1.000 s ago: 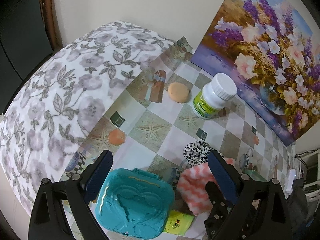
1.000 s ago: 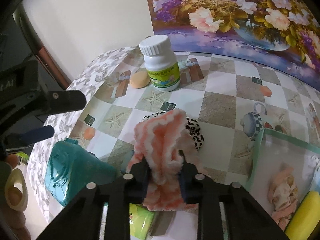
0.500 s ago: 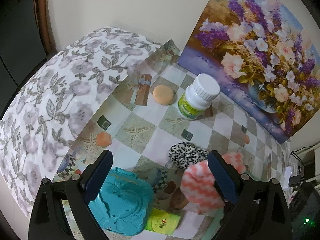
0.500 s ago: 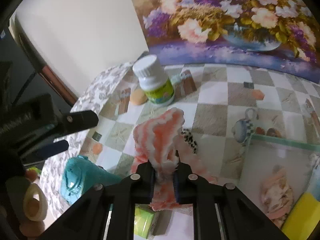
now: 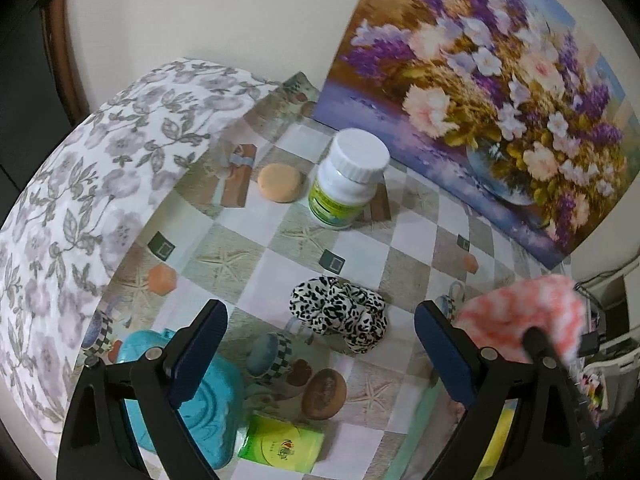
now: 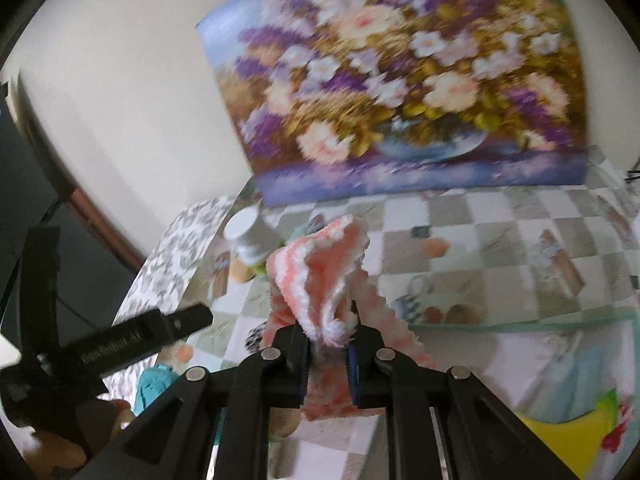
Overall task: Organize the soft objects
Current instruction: 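Lift the pink-white knit cloth up toward the tray with right gripper, then grasp the leopard-print scrunchie with left gripper while right gripper holds the knit cloth raised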
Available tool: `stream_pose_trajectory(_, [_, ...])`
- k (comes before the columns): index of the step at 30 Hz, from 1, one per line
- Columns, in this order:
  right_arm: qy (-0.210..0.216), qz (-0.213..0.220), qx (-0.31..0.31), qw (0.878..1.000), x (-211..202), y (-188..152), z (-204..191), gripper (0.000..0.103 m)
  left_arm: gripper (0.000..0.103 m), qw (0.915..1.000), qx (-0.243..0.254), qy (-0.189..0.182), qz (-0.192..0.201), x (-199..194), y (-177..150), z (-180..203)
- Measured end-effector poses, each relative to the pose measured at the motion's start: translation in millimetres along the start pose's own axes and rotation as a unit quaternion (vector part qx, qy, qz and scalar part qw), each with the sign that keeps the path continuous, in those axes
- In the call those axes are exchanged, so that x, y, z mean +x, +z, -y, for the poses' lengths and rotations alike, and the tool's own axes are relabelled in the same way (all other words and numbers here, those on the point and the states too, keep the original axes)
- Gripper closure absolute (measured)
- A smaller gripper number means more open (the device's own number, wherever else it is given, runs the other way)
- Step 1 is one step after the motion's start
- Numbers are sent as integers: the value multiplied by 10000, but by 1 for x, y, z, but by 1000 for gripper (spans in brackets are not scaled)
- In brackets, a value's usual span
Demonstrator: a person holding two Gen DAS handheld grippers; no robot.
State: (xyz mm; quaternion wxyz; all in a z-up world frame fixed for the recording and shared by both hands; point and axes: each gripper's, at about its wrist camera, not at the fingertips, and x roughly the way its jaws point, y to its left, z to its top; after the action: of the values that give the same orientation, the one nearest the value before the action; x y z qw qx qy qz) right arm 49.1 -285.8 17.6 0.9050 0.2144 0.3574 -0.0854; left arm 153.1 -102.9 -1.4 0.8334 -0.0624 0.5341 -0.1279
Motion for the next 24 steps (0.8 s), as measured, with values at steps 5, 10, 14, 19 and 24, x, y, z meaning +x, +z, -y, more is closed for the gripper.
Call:
stream_pose_trajectory(5, [-208,174,128,9996,-14,8,20,87,13,9996,227,100,-126,14,-5,11])
stream_pose_trajectory(10, [-248,223,229,9992,-17,10,34,87,13,9989,372,93,-276,27,1,16])
stream_pose_trajectory(14, [-287,249,282,9989,-13,11,44,87,28,9971,452,500,-350,34,21,6])
stream_pose_trajectory(19, [-279,195,549,9979,-2,11,55,87,31,9951,556,610,-553,37,43,-17])
stream_pose_trajectory(24, [-371,61,603,9975,-1,13,52,87,36,9904,744,726,-906,40,59,-26])
